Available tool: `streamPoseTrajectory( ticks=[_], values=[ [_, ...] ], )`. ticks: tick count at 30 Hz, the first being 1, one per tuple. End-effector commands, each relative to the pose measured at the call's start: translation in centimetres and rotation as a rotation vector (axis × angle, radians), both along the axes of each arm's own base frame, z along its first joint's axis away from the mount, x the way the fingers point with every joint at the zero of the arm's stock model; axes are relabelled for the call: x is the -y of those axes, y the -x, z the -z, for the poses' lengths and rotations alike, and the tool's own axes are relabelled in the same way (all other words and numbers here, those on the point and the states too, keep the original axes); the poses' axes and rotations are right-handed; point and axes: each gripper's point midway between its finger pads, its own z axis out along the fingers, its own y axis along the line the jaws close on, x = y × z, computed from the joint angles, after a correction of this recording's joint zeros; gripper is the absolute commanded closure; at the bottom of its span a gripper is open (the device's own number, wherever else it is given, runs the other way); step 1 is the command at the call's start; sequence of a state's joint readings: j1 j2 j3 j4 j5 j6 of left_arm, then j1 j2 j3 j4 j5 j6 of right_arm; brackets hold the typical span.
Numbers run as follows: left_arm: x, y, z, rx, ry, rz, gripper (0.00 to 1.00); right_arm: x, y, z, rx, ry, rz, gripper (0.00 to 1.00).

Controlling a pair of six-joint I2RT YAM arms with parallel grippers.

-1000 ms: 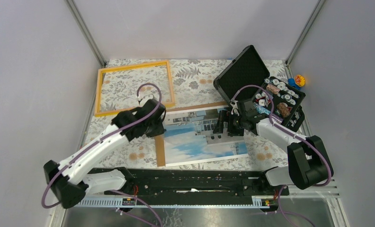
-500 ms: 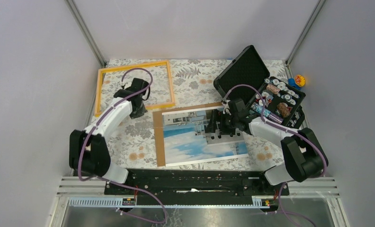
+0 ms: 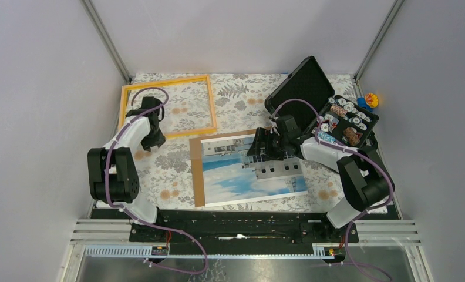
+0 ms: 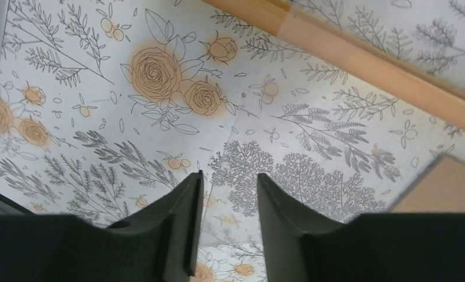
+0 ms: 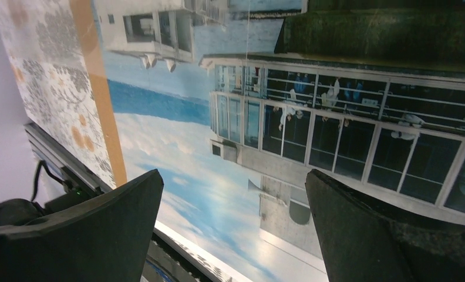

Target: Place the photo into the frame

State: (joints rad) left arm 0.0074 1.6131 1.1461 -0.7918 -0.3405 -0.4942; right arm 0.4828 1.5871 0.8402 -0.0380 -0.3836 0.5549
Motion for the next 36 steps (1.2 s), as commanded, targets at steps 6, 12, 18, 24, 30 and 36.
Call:
streamPoseTrajectory(
  ticks=[6,12,18,24,30,36],
  values=[
    [-1.7,-2.4,-4.8,0.202,-0.004,-0.06,0.02,-1.8,-2.7,-0.7,-0.01,-0.152,0.197,0.0],
    [1.8,-2.7,-7.8,0.363,0.172,0.042,0.01,-1.8,-3.9,0.1,0.014,-0.154,0.246,0.01],
    [10.1,-3.7,-11.1,0.469,0.471,0.266,0.01,-1.3,-5.3,0.2,0.114,-0.214,0.332,0.02],
    [17.0,-5.2,-17.3,0.605,0.466,0.436,0.01,-1.5,-6.5,1.4,0.144,-0.218,0.346,0.04],
    [20.2,-6.5,-22.6,0.749,0.383,0.519,0.01,-3.0,-7.1,1.0,0.143,-0.3,0.321,0.11],
    [19.9,-6.6,-21.6,0.739,0.329,0.547,0.01,-3.4,-7.2,1.2,0.127,-0.321,0.329,0.11]
  ],
)
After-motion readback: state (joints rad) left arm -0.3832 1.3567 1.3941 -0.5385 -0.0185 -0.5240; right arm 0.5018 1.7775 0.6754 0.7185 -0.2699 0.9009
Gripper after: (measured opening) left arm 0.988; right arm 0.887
